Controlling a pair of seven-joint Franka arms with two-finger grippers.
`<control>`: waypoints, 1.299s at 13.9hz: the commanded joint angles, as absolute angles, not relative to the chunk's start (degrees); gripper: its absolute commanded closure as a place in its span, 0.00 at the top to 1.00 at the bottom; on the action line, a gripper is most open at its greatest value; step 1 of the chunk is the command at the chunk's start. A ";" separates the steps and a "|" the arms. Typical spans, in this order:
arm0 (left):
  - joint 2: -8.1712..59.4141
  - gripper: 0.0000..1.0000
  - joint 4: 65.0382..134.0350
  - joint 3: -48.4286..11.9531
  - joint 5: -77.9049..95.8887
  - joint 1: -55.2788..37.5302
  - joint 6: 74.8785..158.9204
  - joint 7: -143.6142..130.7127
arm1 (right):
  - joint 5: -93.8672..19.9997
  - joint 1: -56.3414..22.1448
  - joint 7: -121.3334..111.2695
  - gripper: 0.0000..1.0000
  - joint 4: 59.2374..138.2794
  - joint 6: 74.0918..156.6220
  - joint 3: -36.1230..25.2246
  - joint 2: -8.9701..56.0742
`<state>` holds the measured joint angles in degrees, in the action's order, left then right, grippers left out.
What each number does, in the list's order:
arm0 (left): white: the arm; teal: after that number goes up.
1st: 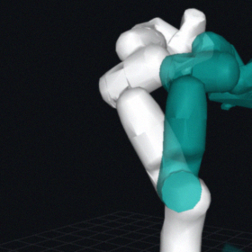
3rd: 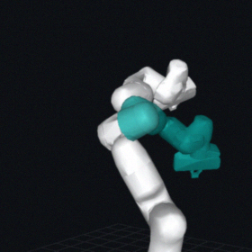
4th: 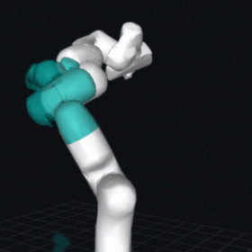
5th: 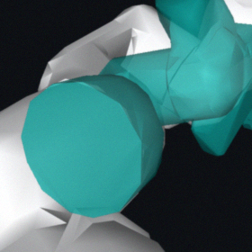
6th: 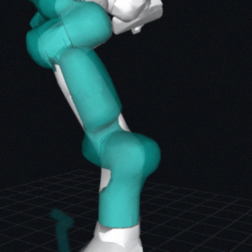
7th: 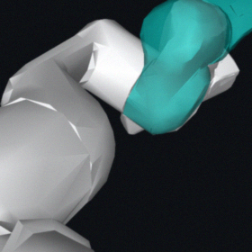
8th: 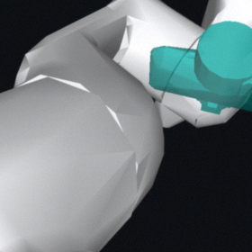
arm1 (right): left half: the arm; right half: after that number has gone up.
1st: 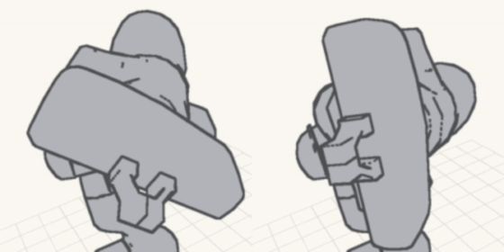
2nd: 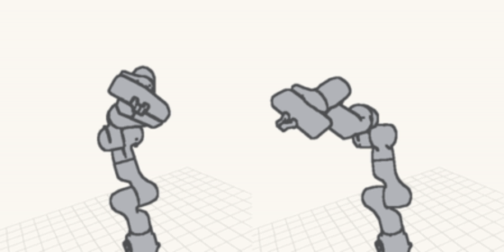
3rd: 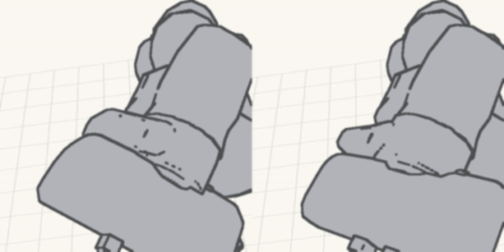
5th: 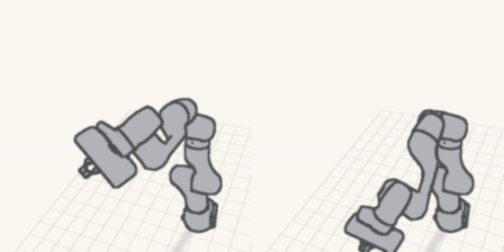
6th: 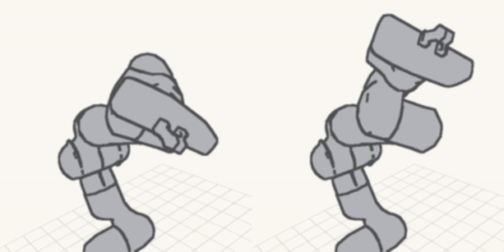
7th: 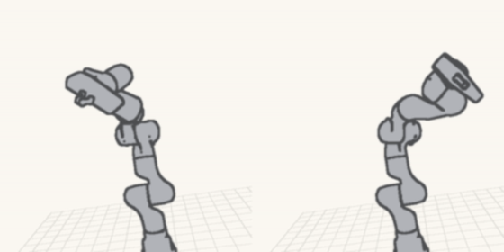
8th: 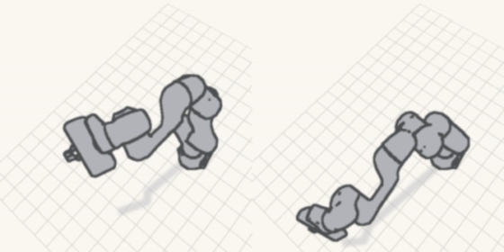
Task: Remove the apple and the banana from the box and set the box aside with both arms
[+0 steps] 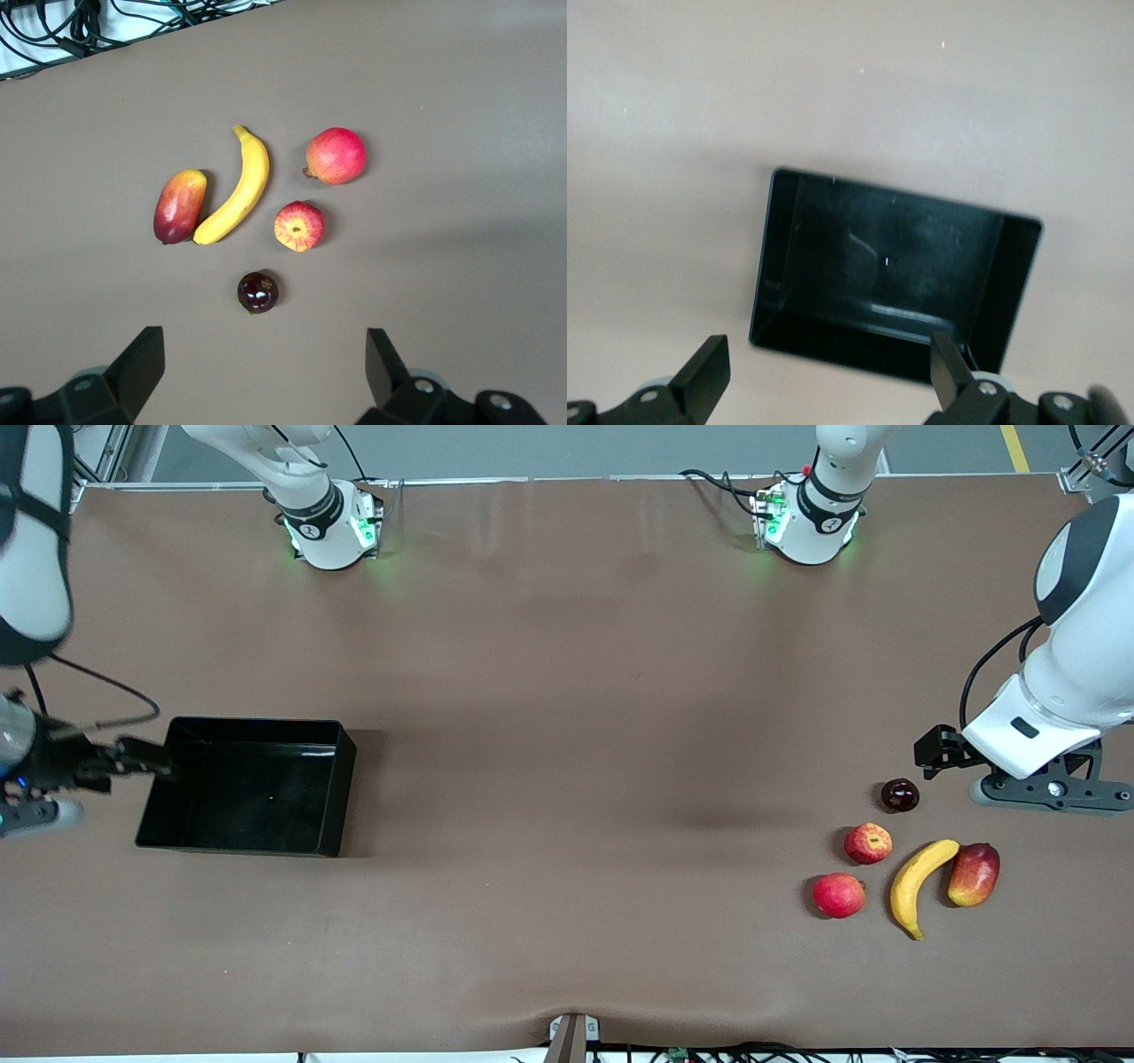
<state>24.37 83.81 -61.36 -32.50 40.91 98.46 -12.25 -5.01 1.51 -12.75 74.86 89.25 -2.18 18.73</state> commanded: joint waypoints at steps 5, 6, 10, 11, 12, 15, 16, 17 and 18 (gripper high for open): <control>22.94 1.00 82.97 -62.22 -31.82 41.57 95.54 -11.95 | -2.82 2.20 -11.69 1.00 85.93 81.14 -2.64 0.74; 23.03 1.00 82.36 -62.49 -32.08 41.57 94.75 -12.04 | -1.68 2.02 -11.69 1.00 88.57 80.86 -2.46 -2.25; 23.03 1.00 81.21 -62.49 -31.99 41.40 92.64 -11.95 | -0.70 3.25 -11.60 1.00 90.53 76.55 -2.73 -5.27; 23.03 1.00 81.12 -62.58 -31.91 41.40 92.20 -11.95 | -0.62 3.16 -11.60 1.00 90.27 77.16 -2.64 -5.19; 23.03 1.00 81.12 -62.49 -31.82 41.40 91.94 -11.95 | -0.70 3.25 -11.25 1.00 90.18 77.86 -2.55 -5.01; 22.94 1.00 81.12 -62.40 -31.90 41.75 91.85 -11.43 | -0.70 2.73 -5.82 1.00 89.57 79.72 -2.37 -4.57; 22.94 1.00 81.04 -62.40 -31.82 41.75 91.85 -11.43 | -0.70 3.16 -6.41 1.00 88.78 79.72 -2.46 -3.79; 22.85 1.00 81.12 -62.49 -31.47 41.66 91.85 -11.51 | -0.79 3.51 -6.94 1.00 87.55 79.46 -2.55 -2.74; 21.72 1.00 81.04 -62.14 -28.94 41.49 91.85 -12.30 | -0.62 3.25 -8.16 1.00 86.15 79.37 -2.55 -2.03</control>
<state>24.01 81.33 -62.02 -31.87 40.99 93.05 -12.25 -1.64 2.53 -7.65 89.12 79.84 -3.12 -3.77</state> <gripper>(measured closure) 0.000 0.000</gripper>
